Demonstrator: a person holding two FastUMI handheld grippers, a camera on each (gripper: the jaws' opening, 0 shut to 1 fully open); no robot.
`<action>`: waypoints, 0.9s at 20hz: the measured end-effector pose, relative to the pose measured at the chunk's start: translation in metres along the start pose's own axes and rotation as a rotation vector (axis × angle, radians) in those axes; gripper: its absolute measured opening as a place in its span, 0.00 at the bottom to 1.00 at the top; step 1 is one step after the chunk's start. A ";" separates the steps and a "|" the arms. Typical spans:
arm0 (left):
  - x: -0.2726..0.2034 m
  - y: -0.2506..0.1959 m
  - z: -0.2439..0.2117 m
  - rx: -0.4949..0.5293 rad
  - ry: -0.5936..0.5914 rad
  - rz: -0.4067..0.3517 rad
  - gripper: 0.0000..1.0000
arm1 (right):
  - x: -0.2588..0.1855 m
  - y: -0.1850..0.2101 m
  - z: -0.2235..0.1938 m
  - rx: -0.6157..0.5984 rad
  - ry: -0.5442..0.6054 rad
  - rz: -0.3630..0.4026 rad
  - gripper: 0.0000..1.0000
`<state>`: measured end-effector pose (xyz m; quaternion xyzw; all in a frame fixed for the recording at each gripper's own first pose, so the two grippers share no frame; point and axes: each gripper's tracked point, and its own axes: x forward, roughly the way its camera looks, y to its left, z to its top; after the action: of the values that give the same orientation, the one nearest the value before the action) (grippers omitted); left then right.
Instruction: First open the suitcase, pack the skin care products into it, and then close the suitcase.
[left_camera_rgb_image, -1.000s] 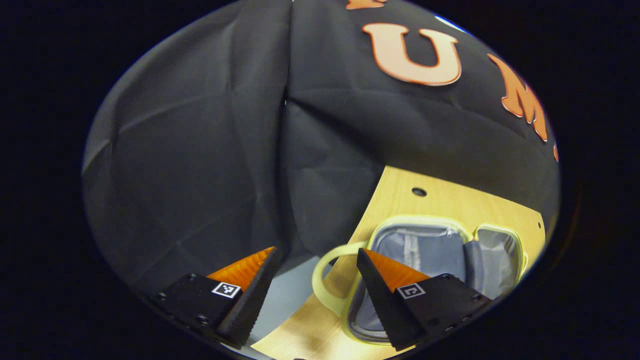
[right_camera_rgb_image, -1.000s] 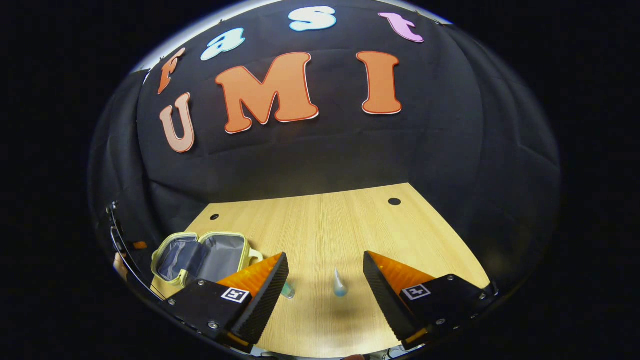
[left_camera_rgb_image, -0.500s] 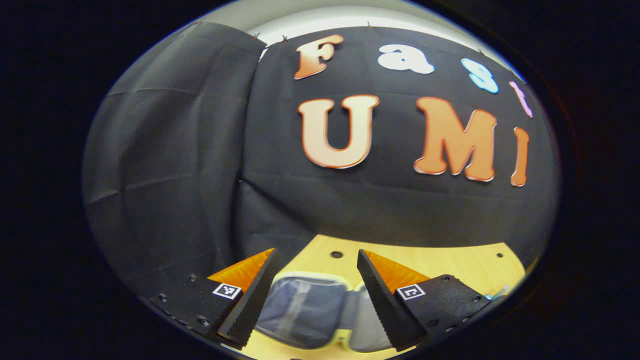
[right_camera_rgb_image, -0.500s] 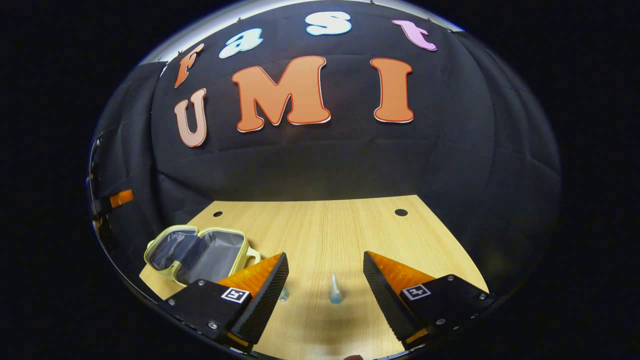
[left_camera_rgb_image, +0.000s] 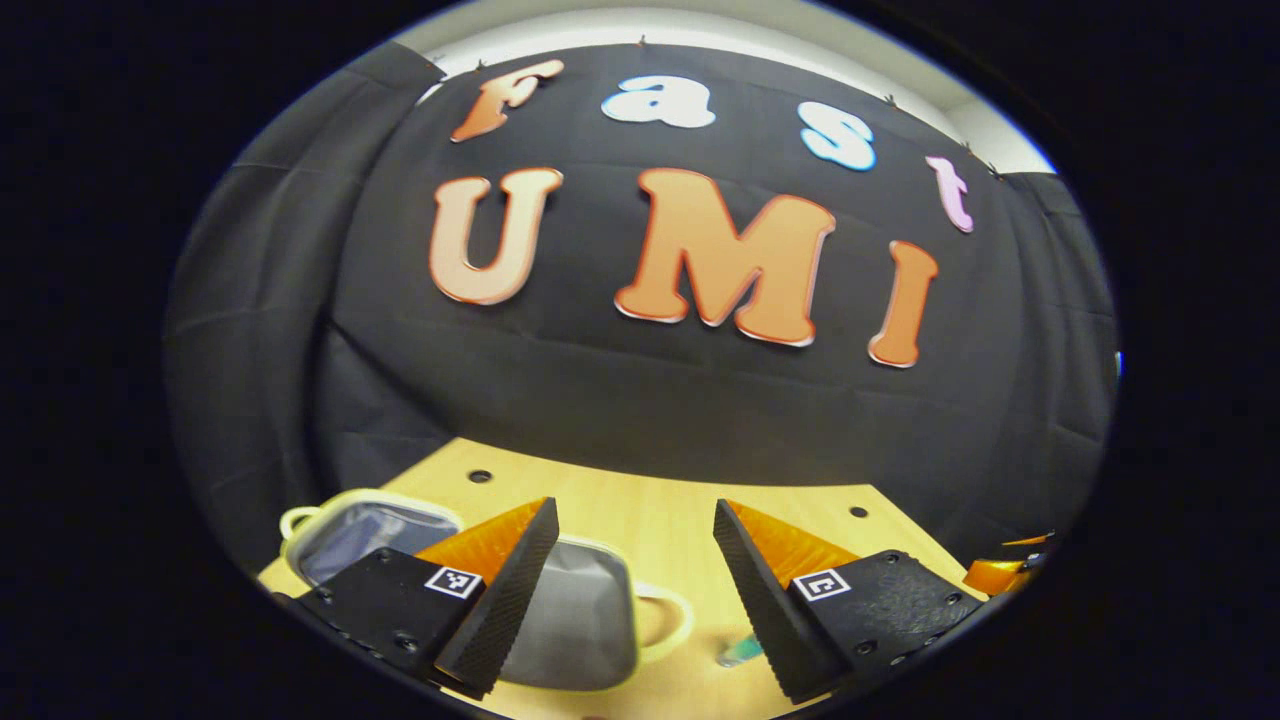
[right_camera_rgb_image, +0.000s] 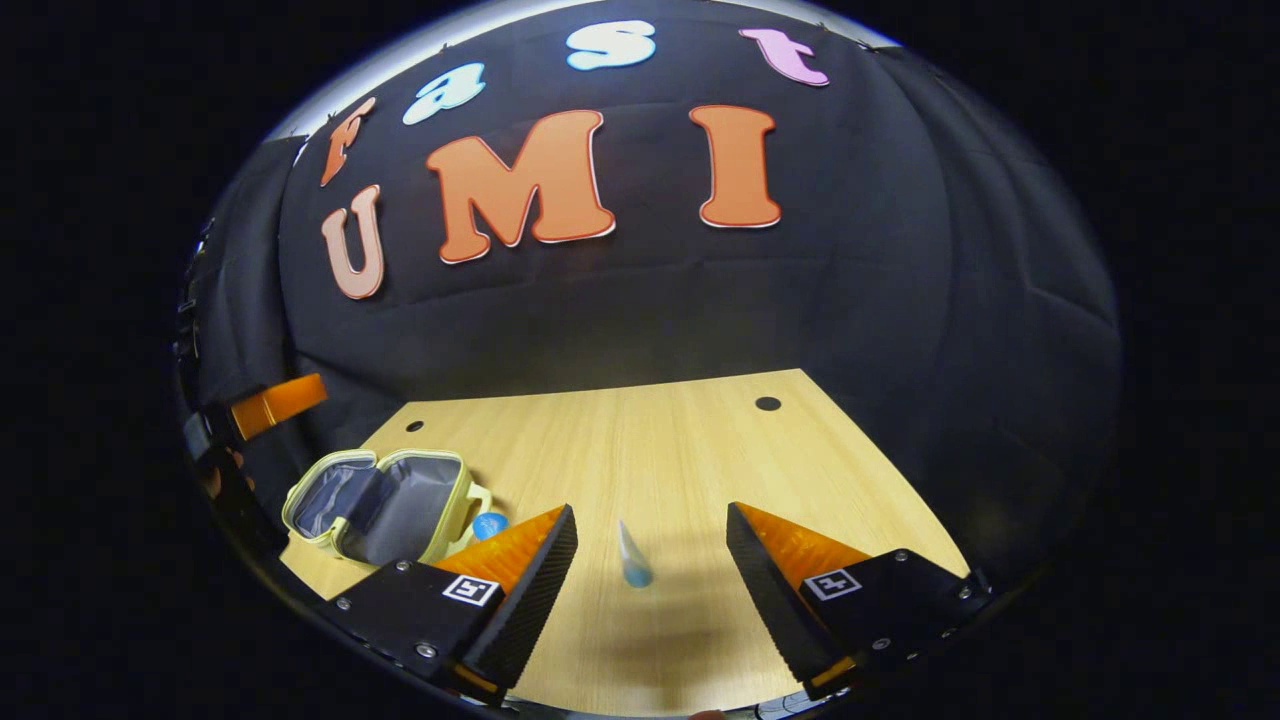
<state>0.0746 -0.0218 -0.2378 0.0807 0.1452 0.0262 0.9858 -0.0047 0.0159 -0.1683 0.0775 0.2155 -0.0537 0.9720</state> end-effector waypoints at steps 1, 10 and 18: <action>0.005 -0.014 -0.011 0.010 0.016 -0.022 0.96 | -0.003 -0.008 -0.005 -0.003 0.007 -0.019 0.95; 0.045 -0.098 -0.125 0.163 0.114 -0.077 0.97 | -0.019 -0.070 -0.045 -0.024 0.112 -0.153 0.95; 0.067 -0.104 -0.199 0.271 0.186 -0.070 0.96 | -0.022 -0.082 -0.073 -0.020 0.194 -0.174 0.95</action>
<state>0.0841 -0.0895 -0.4623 0.2049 0.2409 -0.0205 0.9484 -0.0661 -0.0502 -0.2350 0.0535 0.3148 -0.1277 0.9390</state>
